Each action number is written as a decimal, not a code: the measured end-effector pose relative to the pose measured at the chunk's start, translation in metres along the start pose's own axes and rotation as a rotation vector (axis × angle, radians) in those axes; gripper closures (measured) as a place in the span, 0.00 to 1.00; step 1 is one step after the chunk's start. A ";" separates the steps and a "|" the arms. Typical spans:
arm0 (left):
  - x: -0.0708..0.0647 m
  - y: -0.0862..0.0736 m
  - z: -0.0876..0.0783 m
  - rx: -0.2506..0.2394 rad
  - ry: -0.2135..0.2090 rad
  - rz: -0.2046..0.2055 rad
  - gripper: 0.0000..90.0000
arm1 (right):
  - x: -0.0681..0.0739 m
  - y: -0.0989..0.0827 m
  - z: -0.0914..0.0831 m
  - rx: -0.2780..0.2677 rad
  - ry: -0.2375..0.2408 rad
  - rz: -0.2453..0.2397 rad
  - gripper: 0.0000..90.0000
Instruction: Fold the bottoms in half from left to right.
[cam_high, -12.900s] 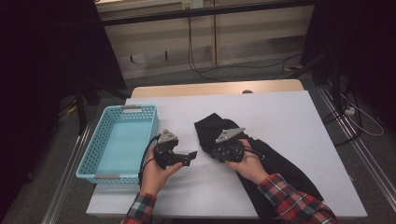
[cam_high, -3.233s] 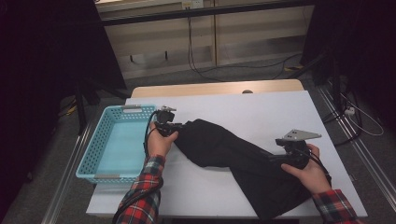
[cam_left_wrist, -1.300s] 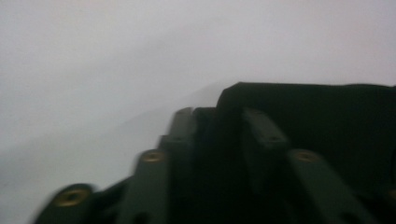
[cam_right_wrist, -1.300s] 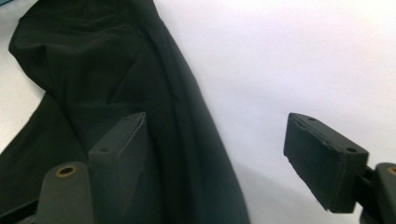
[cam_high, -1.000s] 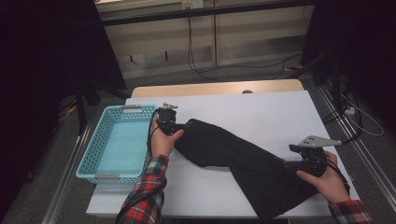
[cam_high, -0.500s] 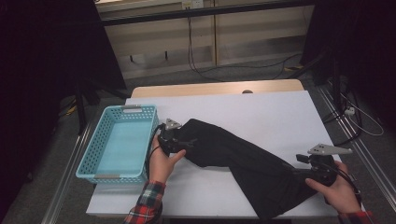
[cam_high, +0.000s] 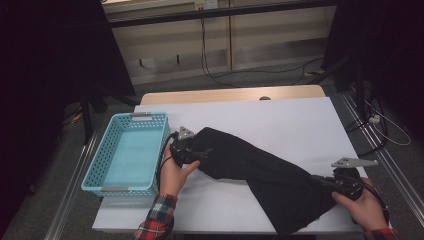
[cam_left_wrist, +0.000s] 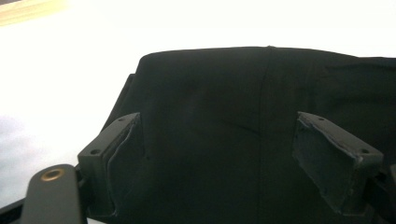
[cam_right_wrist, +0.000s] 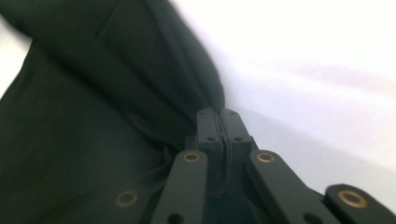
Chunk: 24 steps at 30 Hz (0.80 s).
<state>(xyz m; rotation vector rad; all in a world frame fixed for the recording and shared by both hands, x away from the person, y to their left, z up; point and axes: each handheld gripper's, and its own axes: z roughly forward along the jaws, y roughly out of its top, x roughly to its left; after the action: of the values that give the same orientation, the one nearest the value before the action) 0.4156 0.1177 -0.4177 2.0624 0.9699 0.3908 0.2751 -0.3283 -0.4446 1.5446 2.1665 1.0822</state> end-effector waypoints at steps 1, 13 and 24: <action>0.000 0.000 0.000 -0.001 -0.001 0.001 0.19 | -0.006 0.004 0.001 -0.006 0.004 0.003 0.99; 0.003 -0.003 0.001 0.006 -0.004 0.008 0.19 | -0.015 0.022 0.024 0.002 -0.073 -0.052 0.56; 0.003 -0.005 -0.007 0.008 -0.004 0.019 0.17 | 0.057 0.029 0.018 -0.093 0.033 -0.155 0.29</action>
<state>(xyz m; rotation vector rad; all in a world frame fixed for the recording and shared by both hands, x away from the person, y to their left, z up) 0.4110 0.1255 -0.4174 2.0798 0.9516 0.3934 0.2831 -0.2651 -0.4255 1.3047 2.1828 1.1467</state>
